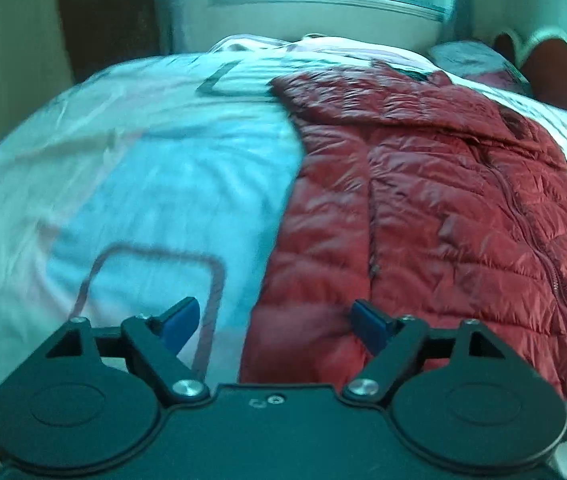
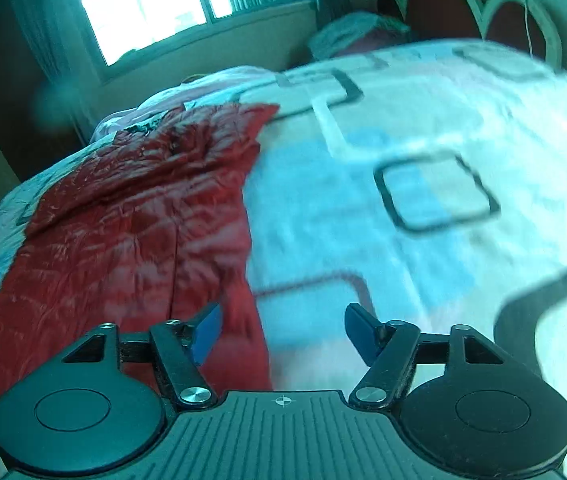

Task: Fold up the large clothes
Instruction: 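Grasp the jacket hem with both grippers and lift it toward the collar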

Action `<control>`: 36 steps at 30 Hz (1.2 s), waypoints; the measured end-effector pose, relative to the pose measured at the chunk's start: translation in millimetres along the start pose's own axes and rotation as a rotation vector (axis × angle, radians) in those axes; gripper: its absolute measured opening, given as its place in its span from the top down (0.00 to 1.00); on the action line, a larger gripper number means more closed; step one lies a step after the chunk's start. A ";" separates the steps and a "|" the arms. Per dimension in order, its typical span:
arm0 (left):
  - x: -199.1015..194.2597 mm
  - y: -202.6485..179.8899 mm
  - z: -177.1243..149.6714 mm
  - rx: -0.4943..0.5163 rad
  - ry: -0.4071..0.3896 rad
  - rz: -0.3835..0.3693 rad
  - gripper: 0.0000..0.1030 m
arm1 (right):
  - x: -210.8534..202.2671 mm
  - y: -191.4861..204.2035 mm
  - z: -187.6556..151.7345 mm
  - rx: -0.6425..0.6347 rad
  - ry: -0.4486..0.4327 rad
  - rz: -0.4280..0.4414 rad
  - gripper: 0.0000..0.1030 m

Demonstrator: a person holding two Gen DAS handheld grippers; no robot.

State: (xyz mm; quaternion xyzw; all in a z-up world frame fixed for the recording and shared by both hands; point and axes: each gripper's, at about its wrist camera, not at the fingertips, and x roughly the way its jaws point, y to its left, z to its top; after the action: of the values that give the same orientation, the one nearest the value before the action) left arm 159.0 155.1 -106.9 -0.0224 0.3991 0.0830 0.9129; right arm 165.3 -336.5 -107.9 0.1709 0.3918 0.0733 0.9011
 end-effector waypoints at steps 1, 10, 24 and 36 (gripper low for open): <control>-2.8 3.7 -3.8 -0.019 0.002 -0.003 0.20 | -1.5 -3.7 -4.9 0.015 0.012 0.013 0.38; 6.5 44.7 -14.5 -0.288 0.038 -0.239 0.26 | 9.4 -30.2 -15.3 0.196 0.086 0.181 0.40; 27.7 45.6 1.2 -0.307 0.098 -0.473 0.94 | 40.9 -29.6 0.2 0.192 0.185 0.411 0.96; 34.9 49.1 -10.5 -0.376 0.052 -0.464 0.92 | 50.0 -26.5 -2.2 0.142 0.219 0.410 0.96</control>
State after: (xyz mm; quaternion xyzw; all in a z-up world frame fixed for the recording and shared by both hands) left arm 166.3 206.9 -138.4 -0.2837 0.3840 -0.0558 0.8769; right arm 197.8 -347.2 -153.0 0.3010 0.4486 0.2452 0.8050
